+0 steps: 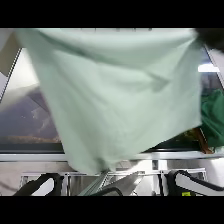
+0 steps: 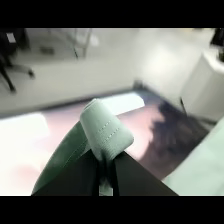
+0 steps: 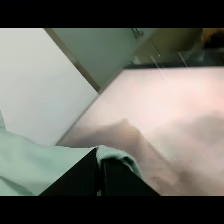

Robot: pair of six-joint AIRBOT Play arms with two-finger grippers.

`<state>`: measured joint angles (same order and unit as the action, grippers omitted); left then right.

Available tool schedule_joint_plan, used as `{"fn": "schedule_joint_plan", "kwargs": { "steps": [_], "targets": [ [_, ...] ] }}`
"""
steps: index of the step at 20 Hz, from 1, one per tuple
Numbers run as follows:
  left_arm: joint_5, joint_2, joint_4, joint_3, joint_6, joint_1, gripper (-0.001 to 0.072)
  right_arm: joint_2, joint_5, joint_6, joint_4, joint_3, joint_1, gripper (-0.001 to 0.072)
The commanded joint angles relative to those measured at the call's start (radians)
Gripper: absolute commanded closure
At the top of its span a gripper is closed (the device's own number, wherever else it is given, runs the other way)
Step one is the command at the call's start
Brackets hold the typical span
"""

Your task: Fold the shirts.

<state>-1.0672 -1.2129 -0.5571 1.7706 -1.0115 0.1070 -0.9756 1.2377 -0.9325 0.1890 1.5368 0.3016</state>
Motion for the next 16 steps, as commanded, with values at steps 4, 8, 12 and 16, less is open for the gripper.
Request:
{"fn": "schedule_joint_plan", "kwargs": {
  "steps": [4, 8, 12, 16],
  "targets": [
    [0.072, -0.622, -0.257, 0.148, -0.138, -0.216, 0.069, -0.368, -0.32, 0.021, 0.261, -0.175, -0.107, 0.0687],
    [-0.04, -0.81, -0.252, 0.335, -0.23, -0.179, 0.0145, -0.515, -0.42, 0.034, 0.261, -0.169, -0.094, 0.0391],
    [-0.182, -0.692, -0.255, 0.226, -0.289, -0.048, 0.0019, -0.475, -0.298, 0.102, 0.305, -0.155, 0.009, 0.0306],
    [-0.461, -0.547, -0.256, 0.04, -0.36, 0.128, 0.0019, -0.411, -0.053, -0.038, 0.542, -0.156, 0.164, 0.0307]
  ]
}}
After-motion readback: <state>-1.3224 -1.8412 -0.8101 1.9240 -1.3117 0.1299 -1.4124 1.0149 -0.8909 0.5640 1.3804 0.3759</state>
